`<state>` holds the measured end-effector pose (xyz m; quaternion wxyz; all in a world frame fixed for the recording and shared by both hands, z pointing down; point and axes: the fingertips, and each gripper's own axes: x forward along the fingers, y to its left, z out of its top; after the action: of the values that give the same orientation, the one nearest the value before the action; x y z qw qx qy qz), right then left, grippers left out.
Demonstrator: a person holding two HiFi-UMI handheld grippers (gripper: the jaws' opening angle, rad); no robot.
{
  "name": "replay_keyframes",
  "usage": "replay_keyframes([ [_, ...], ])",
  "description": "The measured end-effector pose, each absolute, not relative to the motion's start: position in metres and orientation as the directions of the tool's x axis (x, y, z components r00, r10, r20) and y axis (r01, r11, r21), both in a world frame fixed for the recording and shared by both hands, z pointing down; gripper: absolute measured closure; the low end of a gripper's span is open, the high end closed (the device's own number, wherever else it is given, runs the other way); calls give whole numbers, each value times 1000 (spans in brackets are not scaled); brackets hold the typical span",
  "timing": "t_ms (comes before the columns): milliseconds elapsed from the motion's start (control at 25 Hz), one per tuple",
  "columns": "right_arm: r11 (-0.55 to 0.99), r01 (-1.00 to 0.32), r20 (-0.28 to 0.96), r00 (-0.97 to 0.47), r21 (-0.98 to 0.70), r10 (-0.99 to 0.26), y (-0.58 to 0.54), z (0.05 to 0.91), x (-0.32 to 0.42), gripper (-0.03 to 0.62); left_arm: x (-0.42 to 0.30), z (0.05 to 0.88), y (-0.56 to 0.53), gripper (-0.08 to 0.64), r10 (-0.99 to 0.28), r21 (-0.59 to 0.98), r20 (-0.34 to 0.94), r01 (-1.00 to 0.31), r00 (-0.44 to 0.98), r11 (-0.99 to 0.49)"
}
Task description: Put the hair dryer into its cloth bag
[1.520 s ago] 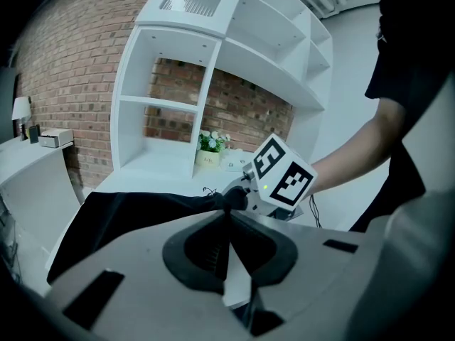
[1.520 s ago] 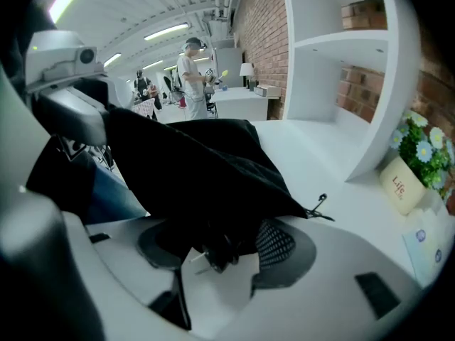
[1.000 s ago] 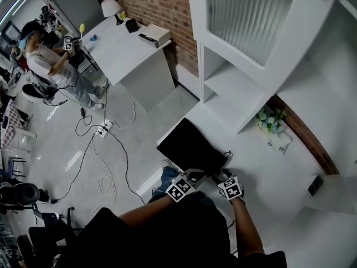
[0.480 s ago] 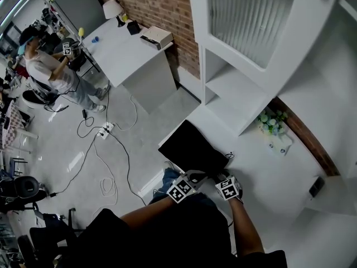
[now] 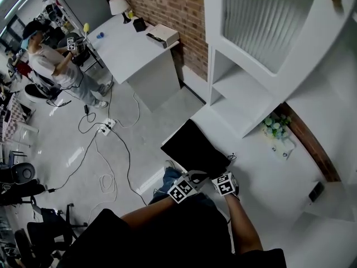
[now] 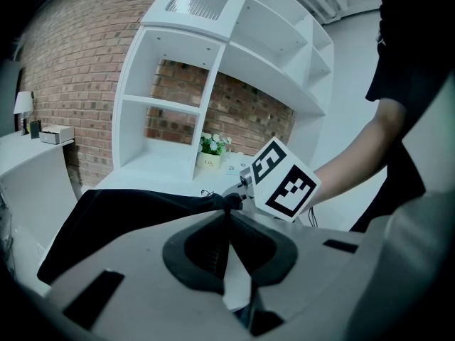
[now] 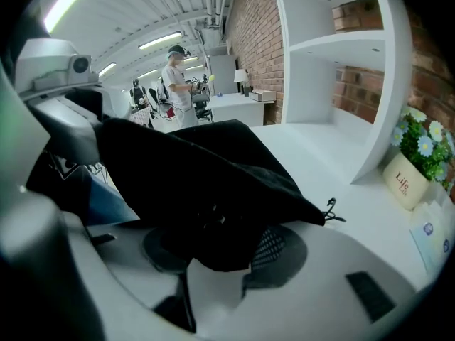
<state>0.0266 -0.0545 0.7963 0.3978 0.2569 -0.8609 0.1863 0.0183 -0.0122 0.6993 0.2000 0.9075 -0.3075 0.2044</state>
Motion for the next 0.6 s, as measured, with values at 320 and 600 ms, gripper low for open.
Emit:
replay_keyframes([
  [320,790,-602,770,-559,-121,-308,-68,810,16,405,17,697,-17,525,-492,251,465,-643,736,-724],
  [600,779,-606,768,-573,-162,-287,-68,809,2,405,8,691,-19,525,-501,268,443,-642,744,-718],
])
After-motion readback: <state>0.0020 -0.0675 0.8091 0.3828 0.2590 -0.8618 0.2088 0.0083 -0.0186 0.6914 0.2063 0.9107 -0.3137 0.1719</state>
